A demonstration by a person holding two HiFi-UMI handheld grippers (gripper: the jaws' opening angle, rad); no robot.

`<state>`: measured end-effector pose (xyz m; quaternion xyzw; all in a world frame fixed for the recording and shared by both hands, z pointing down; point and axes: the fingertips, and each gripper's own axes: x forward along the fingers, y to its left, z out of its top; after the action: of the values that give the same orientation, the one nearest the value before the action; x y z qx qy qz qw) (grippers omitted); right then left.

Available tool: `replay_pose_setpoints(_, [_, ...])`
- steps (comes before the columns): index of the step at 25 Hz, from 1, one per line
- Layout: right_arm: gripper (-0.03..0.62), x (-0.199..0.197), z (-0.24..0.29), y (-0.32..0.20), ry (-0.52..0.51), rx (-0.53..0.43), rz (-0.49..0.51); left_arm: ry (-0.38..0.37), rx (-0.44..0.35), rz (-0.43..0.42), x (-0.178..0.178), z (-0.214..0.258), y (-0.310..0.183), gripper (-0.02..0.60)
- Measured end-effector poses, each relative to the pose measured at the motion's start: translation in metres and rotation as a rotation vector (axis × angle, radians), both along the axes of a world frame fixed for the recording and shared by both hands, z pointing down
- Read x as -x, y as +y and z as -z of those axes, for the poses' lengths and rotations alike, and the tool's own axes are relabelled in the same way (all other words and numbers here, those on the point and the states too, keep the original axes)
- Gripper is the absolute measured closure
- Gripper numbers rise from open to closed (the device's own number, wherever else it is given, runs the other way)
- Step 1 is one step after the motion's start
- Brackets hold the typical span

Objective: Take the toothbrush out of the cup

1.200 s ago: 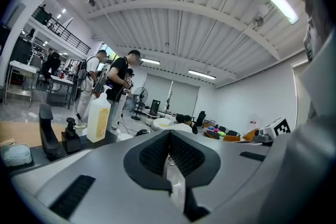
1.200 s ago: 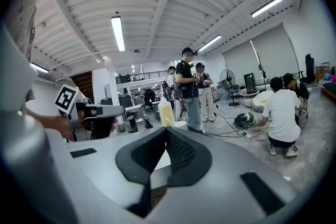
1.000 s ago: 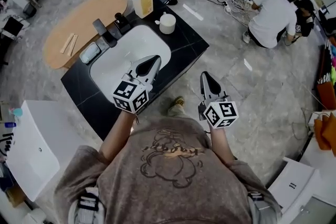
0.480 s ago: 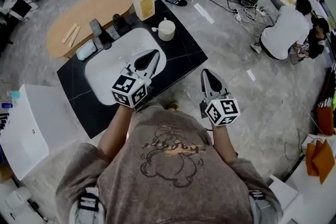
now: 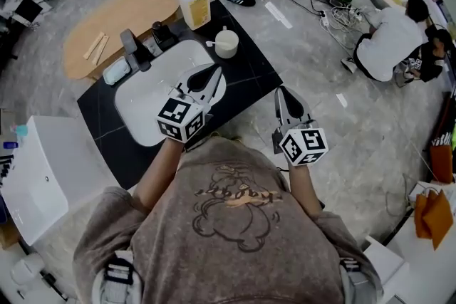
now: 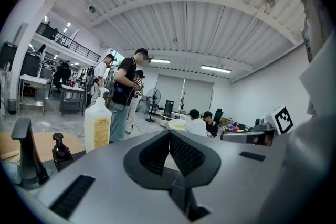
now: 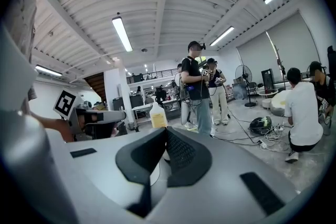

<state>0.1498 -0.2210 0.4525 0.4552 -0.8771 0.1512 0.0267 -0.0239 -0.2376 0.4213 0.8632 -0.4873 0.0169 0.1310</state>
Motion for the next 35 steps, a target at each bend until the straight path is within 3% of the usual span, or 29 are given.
replay_pose_setpoints(6, [0.591, -0.004, 0.000, -0.005, 0.002, -0.008, -0.025, 0.056, -0.004, -0.002, -0.003, 0.000, -0.011, 0.551])
replay_pose_setpoints(14, [0.591, -0.007, -0.004, -0.008, 0.008, 0.002, -0.045, 0.032, 0.049, -0.005, -0.005, -0.019, -0.031, 0.274])
replay_pose_setpoints(17, [0.591, -0.008, -0.008, -0.009, 0.010, 0.010, -0.048, 0.032, 0.049, 0.032, 0.002, -0.026, -0.044, 0.222])
replay_pose_setpoints(28, [0.591, -0.012, -0.019, -0.010, 0.012, 0.048, -0.063, -0.007, 0.115, 0.162, 0.028, -0.082, -0.090, 0.207])
replay_pose_setpoints(35, [0.591, -0.021, -0.021, -0.008, 0.024, 0.061, -0.092, -0.040, 0.170, 0.181, 0.032, -0.119, -0.111, 0.209])
